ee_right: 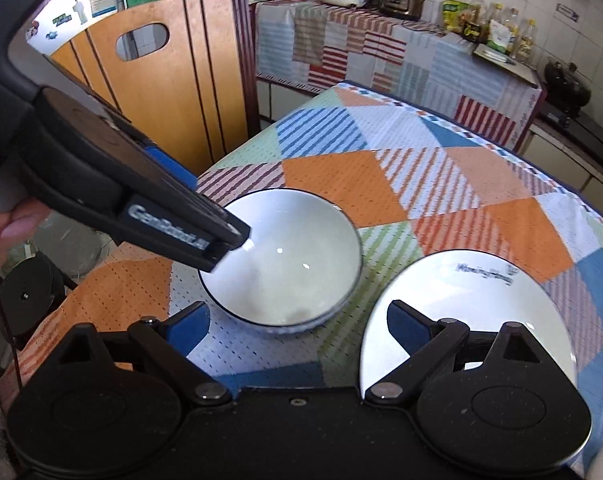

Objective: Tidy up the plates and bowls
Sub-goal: 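Carry the bowl beside the plate stack, set it down, open left tool, then move the left tool to a second white bowl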

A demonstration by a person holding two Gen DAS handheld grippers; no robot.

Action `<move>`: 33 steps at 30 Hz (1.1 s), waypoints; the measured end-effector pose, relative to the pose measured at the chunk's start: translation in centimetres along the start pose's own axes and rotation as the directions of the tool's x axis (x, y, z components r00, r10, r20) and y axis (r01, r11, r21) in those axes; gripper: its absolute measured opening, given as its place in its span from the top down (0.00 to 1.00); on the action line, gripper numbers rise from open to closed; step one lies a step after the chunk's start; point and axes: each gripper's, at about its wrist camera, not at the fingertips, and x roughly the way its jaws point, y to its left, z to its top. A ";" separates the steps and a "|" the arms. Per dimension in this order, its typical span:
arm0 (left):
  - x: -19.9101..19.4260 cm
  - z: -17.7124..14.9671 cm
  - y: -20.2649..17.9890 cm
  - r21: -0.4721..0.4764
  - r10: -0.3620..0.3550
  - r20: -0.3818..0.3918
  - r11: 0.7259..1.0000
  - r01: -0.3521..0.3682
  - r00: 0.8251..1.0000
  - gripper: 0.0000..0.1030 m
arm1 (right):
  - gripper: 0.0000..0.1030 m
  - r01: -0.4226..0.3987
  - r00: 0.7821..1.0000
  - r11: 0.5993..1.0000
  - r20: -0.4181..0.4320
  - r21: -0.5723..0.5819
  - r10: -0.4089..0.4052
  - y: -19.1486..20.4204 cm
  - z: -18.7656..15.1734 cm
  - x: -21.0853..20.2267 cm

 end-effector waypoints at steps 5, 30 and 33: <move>-2.7 -0.5 -1.5 0.006 -0.056 -0.016 0.998 0.056 0.998 0.38 | 0.06 0.057 0.998 0.998 -0.028 0.030 -0.056 -1.4 -1.2 -3.1; -8.6 -4.5 -17.5 0.286 -0.096 -0.020 0.953 0.098 0.995 0.13 | 0.06 0.311 0.949 0.919 -0.139 0.242 -0.285 -8.8 -13.0 -16.0; -7.8 -4.5 -19.0 0.290 -0.110 -0.058 0.949 0.122 0.992 0.11 | 0.06 0.334 0.941 0.902 -0.154 0.275 -0.302 -10.1 -14.7 -16.1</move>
